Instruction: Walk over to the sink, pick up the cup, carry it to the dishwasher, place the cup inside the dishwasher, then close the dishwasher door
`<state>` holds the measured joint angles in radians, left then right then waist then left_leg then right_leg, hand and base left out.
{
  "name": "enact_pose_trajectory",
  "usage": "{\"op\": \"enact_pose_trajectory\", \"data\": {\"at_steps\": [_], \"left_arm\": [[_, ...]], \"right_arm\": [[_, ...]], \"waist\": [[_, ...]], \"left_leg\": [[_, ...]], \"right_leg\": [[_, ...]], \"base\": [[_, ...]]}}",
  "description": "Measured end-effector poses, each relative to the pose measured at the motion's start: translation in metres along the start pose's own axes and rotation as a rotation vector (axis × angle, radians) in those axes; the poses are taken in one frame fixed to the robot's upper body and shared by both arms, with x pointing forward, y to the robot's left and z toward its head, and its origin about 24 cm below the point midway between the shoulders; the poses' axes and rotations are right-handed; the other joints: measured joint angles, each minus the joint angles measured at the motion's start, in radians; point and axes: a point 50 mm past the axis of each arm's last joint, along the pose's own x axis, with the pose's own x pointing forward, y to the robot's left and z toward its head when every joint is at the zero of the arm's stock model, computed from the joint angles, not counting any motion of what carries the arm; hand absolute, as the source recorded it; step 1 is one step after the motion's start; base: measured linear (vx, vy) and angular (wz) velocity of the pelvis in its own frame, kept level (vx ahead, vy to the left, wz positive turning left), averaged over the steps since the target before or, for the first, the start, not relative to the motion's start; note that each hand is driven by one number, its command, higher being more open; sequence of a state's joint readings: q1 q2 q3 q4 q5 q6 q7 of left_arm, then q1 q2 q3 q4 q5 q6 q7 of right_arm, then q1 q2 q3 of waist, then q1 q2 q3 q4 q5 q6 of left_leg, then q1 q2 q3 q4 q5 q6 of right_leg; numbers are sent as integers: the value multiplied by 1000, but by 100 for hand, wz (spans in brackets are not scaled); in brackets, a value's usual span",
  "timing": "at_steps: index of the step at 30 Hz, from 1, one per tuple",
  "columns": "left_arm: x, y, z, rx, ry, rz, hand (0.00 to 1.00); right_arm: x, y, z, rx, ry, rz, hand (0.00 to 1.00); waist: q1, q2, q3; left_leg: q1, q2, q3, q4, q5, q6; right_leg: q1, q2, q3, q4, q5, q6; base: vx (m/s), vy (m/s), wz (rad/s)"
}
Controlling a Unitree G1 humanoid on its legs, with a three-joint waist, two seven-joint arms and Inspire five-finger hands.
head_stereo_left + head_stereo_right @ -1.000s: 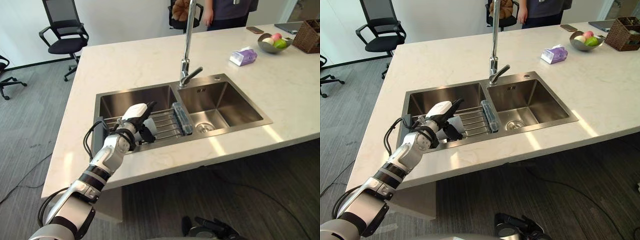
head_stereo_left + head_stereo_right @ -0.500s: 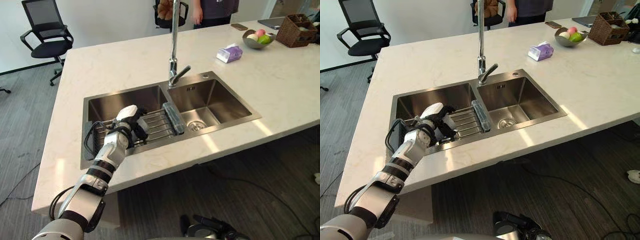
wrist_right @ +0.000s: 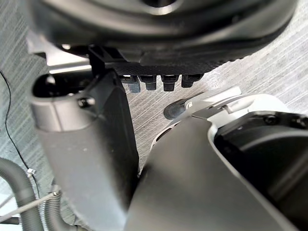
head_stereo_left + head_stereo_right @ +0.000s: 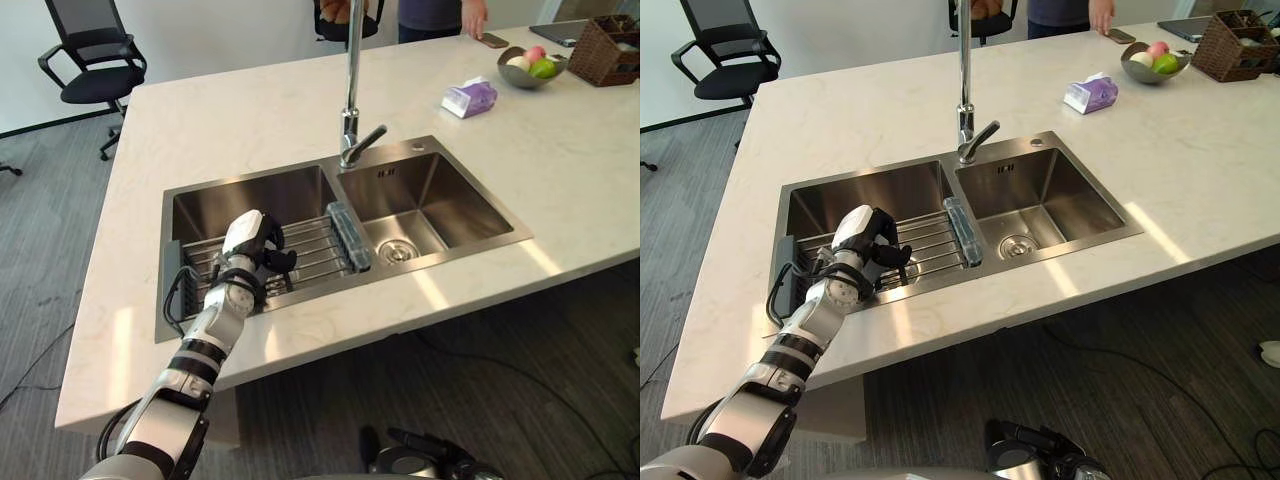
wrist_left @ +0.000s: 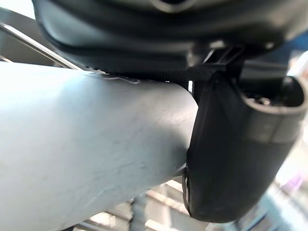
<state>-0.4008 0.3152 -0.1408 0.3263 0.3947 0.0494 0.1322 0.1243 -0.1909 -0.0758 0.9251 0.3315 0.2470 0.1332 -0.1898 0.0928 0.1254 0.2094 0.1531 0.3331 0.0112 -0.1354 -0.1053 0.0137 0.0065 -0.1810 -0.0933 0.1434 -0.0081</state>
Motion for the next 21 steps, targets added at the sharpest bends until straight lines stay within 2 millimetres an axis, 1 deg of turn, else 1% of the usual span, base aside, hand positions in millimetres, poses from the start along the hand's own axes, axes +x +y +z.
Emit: {"op": "enact_pose_trajectory", "data": {"at_steps": [1, 2, 3, 4, 6, 8, 13, 18, 19, 21], "left_arm": [[-3, 5, 3, -28, -17, 22, 0], [-7, 16, 8, -87, -58, 78, 0], [-12, 31, 16, -145, -112, 151, 0], [-13, 36, 17, -165, -129, 175, 0], [-15, 47, 18, -193, -156, 232, 0], [-17, 51, 13, -216, -142, 248, 0], [-26, 43, -3, -300, -85, 205, 0], [-28, 46, 5, -432, -129, 193, 0], [-28, 48, 9, -500, -159, 198, 0], [-30, 52, 15, -559, -205, 212, 0]], "right_arm": [[0, -1, -1, 0, 1, -3, 100], [0, -2, -2, 1, 2, -7, 100], [-1, -4, -3, 0, 2, -13, 100], [-1, -5, -3, -1, 3, -14, 100], [-1, -7, -5, -2, 12, -15, 100], [-1, -7, -6, -5, 17, -9, 100], [0, -5, -8, -11, 21, 6, 100], [0, -4, -10, -5, 22, 15, 100], [0, -4, -10, -4, 19, 17, 100], [0, -4, -10, 8, 16, 16, 100]], "waist": [[9, 0, 0], [24, -1, -1], [47, -2, -1], [54, -2, -1], [79, -3, -4], [88, -8, -8], [90, -22, -19], [93, -26, -23], [94, -26, -24], [95, -27, -24]], "left_leg": [[-1, -1, -6, 0, 1, 1], [-8, -5, -21, 2, 5, 5], [-14, -15, -34, 1, 10, 10], [-16, -16, -40, 1, 12, 13], [-17, -24, -57, 1, 18, 17], [-18, -28, -68, 1, 18, 19], [-30, -33, -76, -1, 18, 20], [-32, -32, -78, -3, 22, 23], [-30, -32, -78, -6, 22, 23], [-26, -33, -79, -9, 22, 23]], "right_leg": [[2, -3, -5, 0, 0, 0], [3, -9, -18, 0, 0, 0], [3, -19, -27, 0, 0, 0], [4, -23, -33, 0, 0, 0], [11, -31, -43, 0, 0, 0], [18, -39, -48, -1, -1, 1], [9, -45, -56, 0, -1, 3], [5, -43, -65, 0, 1, 5], [6, -43, -66, 0, 2, 6], [9, -44, -69, 0, 3, 7]], "base": [[-49, 26, 29], [-76, 33, 32], [-82, 31, 33], [-74, 24, 29], [-64, 12, 22], [-81, 31, 15], [-21, 9, 4], [28, 16, 2], [21, 33, 1], [7, 37, 3]]}}
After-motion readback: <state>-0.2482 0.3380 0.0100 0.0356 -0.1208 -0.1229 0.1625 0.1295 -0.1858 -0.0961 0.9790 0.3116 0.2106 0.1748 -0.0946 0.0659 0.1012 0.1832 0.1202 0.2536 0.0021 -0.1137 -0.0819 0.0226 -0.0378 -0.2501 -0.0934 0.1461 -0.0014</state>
